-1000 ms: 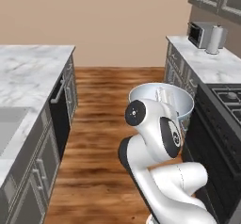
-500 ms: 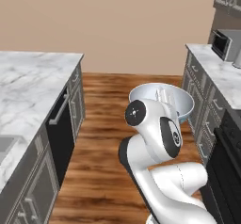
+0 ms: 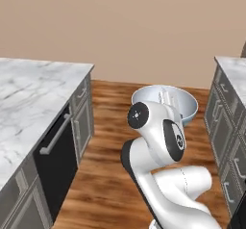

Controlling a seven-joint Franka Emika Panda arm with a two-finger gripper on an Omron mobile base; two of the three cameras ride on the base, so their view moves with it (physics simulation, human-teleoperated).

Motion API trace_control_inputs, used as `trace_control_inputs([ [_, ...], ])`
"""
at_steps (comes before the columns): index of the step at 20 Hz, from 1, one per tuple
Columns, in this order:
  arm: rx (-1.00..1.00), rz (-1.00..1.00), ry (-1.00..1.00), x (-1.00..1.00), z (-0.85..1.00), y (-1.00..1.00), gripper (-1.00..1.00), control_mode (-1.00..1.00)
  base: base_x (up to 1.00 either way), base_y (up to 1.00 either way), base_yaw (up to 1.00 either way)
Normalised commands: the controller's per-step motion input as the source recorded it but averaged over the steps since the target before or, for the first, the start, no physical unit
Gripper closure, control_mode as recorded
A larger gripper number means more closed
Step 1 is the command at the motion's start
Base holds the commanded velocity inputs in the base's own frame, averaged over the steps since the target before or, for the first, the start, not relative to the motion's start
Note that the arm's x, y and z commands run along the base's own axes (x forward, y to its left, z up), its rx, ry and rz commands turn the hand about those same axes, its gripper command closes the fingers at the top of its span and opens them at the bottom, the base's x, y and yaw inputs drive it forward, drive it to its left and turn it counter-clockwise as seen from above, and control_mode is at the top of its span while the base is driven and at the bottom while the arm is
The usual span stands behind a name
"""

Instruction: Take the smaller bowl and place it next to the appetizer plate on the dining counter , and place the larger bowl next to the plate with cooked food.

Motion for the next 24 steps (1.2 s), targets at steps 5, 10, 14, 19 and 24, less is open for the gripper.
trace_control_inputs([
  [5, 0.00, 0.00, 0.00, 0.00, 0.00, 0.00, 1.00, 1.00, 1.00, -0.80, 0.22],
  [10, 0.00, 0.00, 0.00, 0.00, 0.00, 0.00, 1.00, 1.00, 1.00, -0.60, 0.33],
  [14, 0.00, 0.00, 0.00, 0.00, 0.00, 0.00, 1.00, 1.00, 1.00, -0.69, 0.43],
  [19, 0.00, 0.00, 0.00, 0.00, 0.00, 0.00, 1.00, 1.00, 1.00, -1.00, 0.33],
  [24, 0.00, 0.00, 0.00, 0.00, 0.00, 0.00, 1.00, 1.00, 1.00, -1.00, -0.14],
])
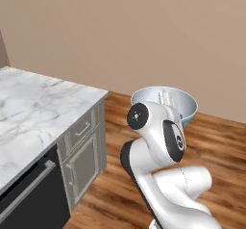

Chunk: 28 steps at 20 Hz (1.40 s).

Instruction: Take the smaller bowl and place it next to the appetizer plate on the dining counter , and place the larger bowl next to the plate with cooked food.

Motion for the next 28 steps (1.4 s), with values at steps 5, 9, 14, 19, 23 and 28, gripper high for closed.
trace_control_inputs([
  [5, 0.00, 0.00, 0.00, 0.00, 0.00, 0.00, 1.00, 1.00, 1.00, -0.87, -0.17],
  [9, 0.00, 0.00, 0.00, 0.00, 0.00, 0.00, 1.00, 1.00, 1.00, -0.78, -0.12],
  [14, 0.00, 0.00, 0.00, 0.00, 0.00, 0.00, 1.00, 1.00, 1.00, -0.72, 0.06],
  [19, 0.00, 0.00, 0.00, 0.00, 0.00, 0.00, 1.00, 1.00, 1.00, -0.66, 0.37],
  [23, 0.00, 0.00, 0.00, 0.00, 0.00, 0.00, 1.00, 1.00, 1.00, -0.48, 0.57],
  [28, 0.00, 0.00, 0.00, 0.00, 0.00, 0.00, 1.00, 1.00, 1.00, -0.30, 0.67],
])
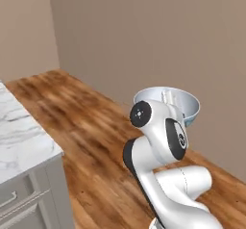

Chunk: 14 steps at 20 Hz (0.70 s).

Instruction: Take the smaller bowl and place it next to the appetizer plate on the dining counter , and place the larger bowl next to the plate with cooked food.

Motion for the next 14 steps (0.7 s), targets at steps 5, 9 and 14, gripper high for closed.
trace_control_inputs([
  [5, 0.00, 0.00, 0.00, 0.00, 0.00, 0.00, 1.00, 1.00, 1.00, -0.46, 0.61],
  [9, 0.00, 0.00, 0.00, 0.00, 0.00, 0.00, 1.00, 1.00, 1.00, -0.60, 0.56],
  [14, 0.00, 0.00, 0.00, 0.00, 0.00, 0.00, 1.00, 1.00, 1.00, -0.84, 0.39],
])
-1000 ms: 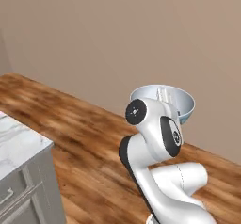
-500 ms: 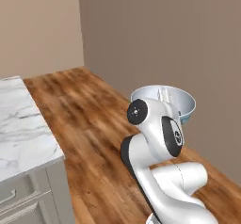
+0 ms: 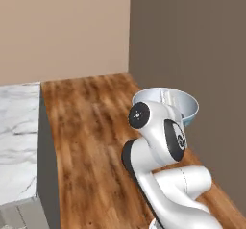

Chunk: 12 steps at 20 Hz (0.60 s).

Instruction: Take the smaller bowl and place it next to the appetizer plate on the dining counter , and place the larger bowl next to the plate with cooked food.

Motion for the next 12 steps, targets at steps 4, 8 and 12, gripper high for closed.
trace_control_inputs([
  [4, 0.00, 0.00, 0.00, 0.00, 0.00, 0.00, 1.00, 1.00, 1.00, -0.75, 0.38],
  [8, 0.00, 0.00, 0.00, 0.00, 0.00, 0.00, 1.00, 1.00, 1.00, -0.45, 0.47],
  [12, 0.00, 0.00, 0.00, 0.00, 0.00, 0.00, 1.00, 1.00, 1.00, -0.43, 0.50],
])
